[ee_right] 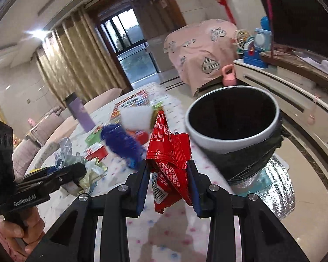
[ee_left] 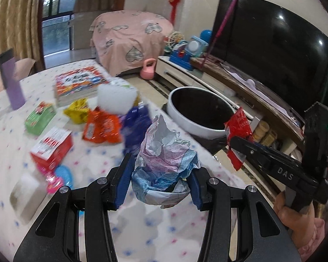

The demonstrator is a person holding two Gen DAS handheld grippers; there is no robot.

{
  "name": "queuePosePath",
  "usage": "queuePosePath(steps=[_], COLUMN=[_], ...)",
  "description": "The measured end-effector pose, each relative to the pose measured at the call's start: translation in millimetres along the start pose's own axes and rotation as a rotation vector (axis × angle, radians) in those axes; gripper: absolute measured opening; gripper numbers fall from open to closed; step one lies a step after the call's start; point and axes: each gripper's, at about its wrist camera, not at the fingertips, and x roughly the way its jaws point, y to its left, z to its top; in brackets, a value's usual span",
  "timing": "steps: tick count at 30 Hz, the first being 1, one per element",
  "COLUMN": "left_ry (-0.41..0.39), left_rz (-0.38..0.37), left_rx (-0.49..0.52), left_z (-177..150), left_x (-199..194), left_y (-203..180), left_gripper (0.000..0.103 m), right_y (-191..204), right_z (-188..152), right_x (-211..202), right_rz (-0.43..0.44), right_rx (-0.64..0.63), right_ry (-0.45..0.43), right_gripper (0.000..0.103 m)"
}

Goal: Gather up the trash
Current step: 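Carry tissue and red bag to the bin and open both tools to drop them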

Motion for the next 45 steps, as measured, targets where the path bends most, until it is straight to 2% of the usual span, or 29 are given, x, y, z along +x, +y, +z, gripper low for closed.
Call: queuePosePath(steps=[11,22,31,37,39,43,45], left_ry=[0.02,0.063,0.1,0.121,0.132,0.144,0.146], left_rz=[-0.036,-0.041,-0.033,-0.03,-0.031,-0.02,-0.017], left_rx=[0.048,0.052,0.051,0.063,0.068,0.069,0.063], left_z=[33.7,76.8,97.8,98.2,95.3,92.4,90.7], left_x=[44.5,107.8,150.5,167.4,170.3,170.9,167.7], left_y=[-34.3,-53.6,-60.7,-67.4,-68.1,-66.7,-64.9], left_gripper=[0.046,0.047,0.048,0.055,0.064,0.08,0.082], right_y=[-48.3,-80.6,-106.9,-115.5,-117.6,-124.5,-127.6], right_z=[26.0,63.7,87.0,95.7,95.2,95.4,96.0], right_x=[3.3,33.9,57.4,67.2,69.5,73.5,73.5], right_rz=[-0.045,-0.08,-0.092,-0.101,-0.108,-0.107,-0.106], right_rx=[0.055,0.06,0.068,0.063,0.062,0.08,0.094], right_ry=[-0.015,0.017,0.054,0.066,0.071,0.079,0.081], right_gripper=[0.034,0.035,0.037,0.038,0.04,0.057,0.058])
